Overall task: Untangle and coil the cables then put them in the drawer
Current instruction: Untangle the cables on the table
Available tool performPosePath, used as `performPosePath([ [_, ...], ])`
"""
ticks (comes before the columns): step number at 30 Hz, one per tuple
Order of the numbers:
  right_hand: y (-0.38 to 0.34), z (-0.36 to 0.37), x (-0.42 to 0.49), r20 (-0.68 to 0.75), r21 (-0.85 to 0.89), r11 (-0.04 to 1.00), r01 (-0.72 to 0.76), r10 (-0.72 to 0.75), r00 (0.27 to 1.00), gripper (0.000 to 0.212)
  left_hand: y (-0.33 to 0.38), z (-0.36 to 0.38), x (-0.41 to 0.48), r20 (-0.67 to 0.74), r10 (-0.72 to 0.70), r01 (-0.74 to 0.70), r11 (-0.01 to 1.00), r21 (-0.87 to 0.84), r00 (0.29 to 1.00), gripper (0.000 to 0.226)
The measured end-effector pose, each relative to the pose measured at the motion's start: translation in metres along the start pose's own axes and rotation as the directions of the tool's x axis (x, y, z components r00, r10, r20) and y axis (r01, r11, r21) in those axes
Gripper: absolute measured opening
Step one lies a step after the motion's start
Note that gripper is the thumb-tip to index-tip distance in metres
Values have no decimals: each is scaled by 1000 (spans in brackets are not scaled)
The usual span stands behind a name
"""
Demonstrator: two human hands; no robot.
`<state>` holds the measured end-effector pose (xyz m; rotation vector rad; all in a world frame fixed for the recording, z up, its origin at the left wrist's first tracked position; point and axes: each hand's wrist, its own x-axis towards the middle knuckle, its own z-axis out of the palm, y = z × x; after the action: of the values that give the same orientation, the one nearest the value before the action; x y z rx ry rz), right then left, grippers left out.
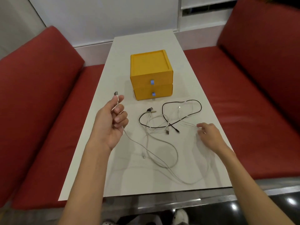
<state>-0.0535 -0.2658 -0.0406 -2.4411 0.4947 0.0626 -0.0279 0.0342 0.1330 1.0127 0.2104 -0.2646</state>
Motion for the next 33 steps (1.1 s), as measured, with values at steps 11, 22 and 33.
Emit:
performPosePath([
  [11, -1, -7, -30, -385, 169, 986, 5, 62, 921, 20, -1, -29, -19, -120, 13, 3, 991, 131, 993, 17],
  [22, -16, 3, -54, -97, 33, 999, 32, -28, 995, 17, 7, -57, -6, -94, -10, 37, 959, 282, 996, 12],
  [33, -56, -23, -69, -197, 17, 1000, 11, -7, 980, 28, 10, -85, -2, -23, -22, 29, 936, 350, 999, 14],
])
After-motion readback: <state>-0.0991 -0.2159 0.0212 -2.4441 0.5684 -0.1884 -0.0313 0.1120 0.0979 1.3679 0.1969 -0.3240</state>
